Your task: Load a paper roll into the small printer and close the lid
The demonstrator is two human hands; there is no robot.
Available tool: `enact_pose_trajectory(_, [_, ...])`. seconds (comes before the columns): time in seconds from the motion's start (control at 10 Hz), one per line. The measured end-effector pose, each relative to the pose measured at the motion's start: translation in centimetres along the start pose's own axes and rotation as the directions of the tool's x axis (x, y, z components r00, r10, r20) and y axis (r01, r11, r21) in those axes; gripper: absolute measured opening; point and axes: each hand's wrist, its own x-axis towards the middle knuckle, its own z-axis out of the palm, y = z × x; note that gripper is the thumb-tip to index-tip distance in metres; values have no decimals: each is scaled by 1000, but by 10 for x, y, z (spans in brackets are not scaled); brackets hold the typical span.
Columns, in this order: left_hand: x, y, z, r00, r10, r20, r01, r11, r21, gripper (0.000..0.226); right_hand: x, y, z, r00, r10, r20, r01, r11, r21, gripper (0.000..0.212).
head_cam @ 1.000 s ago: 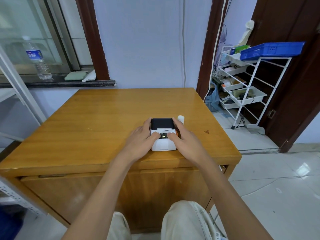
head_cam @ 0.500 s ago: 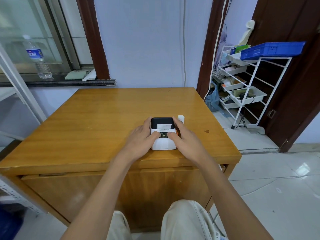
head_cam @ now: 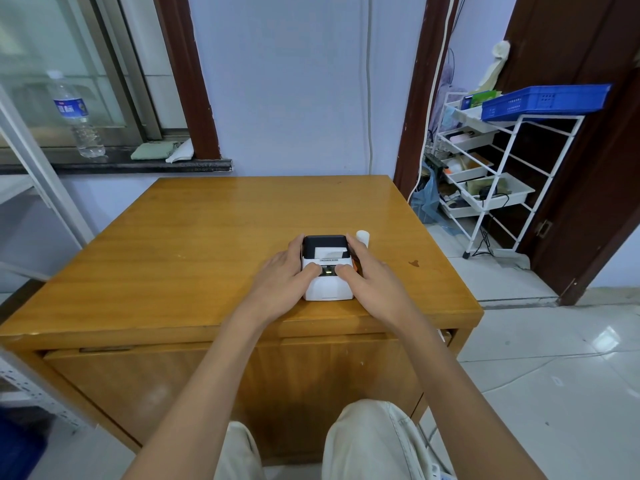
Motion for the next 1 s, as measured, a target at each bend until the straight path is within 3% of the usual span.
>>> enact_pose_trajectory(0.3, [2,-2,1,1000,-1,1,1,1000,2,82,1,1,1,1000,7,8,-7,1000,4,83])
enact_pose_trajectory(0.6, [0,0,1,1000,8,-28,-8,1000,1,70,0,-1,-1,1000,6,-3,-6,1000,-9,72])
enact_pose_trajectory(0.8, [-7,1,-4,1000,-11,-16,9,997,-76,72,-6,-7,-2,1000,9,-25,-9,1000,9,65])
enact_pose_trajectory(0.9, [-12,-1,-6,1000,-3,5,4,978,-210,72,-11,-12,-4,999,-7,-46,10,997,77,54])
enact_pose_trajectory(1.0, [-23,-10,-5,1000,15,12,-11,954,-301,76,-19,-9,-3,997,56,-58,-46,987,155,58])
